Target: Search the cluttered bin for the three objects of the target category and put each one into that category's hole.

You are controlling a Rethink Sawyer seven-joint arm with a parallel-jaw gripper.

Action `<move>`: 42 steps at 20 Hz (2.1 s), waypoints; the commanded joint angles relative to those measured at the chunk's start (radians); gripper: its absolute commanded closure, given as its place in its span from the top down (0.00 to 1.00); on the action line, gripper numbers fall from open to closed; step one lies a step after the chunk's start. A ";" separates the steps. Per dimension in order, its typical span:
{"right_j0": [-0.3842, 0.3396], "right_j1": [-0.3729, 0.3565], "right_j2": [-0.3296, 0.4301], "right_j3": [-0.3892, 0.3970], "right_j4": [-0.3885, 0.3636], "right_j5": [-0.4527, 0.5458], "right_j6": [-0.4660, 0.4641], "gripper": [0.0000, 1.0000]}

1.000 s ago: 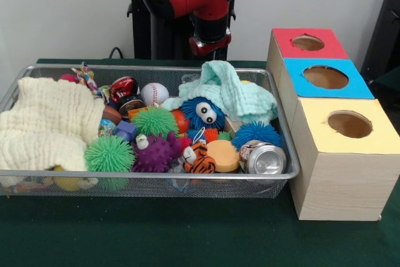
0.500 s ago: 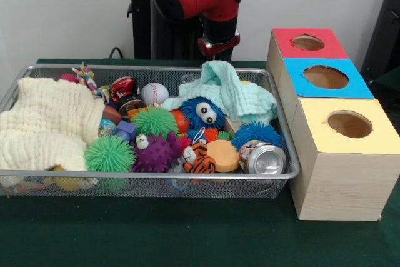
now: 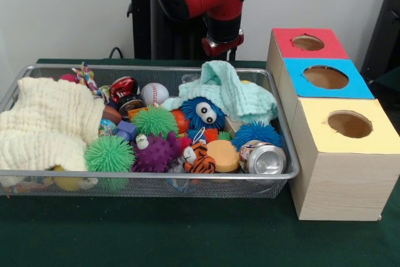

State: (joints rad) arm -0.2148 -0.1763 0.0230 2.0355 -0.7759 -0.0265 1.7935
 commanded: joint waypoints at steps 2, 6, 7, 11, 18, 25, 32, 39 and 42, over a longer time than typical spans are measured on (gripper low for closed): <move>-0.198 -0.001 0.082 -0.047 -0.110 0.011 -0.001 1.00; -0.373 -0.028 0.151 -0.025 -0.218 0.134 -0.137 1.00; -0.393 -0.031 0.159 -0.023 -0.235 0.150 -0.150 1.00; -0.397 -0.034 0.175 -0.033 -0.269 0.171 -0.135 1.00; -0.364 -0.023 0.176 -0.050 -0.302 0.146 -0.055 1.00; -0.217 0.006 0.082 -0.066 -0.270 0.007 0.104 1.00; -0.088 -0.048 0.060 -0.054 -0.153 -0.057 0.192 1.00; -0.082 -0.100 0.067 -0.005 -0.068 -0.078 0.191 1.00; -0.081 -0.099 0.052 -0.004 -0.061 -0.099 0.177 1.00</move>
State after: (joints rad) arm -0.2745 -0.2415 0.0637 2.0879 -0.9110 -0.0592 1.7935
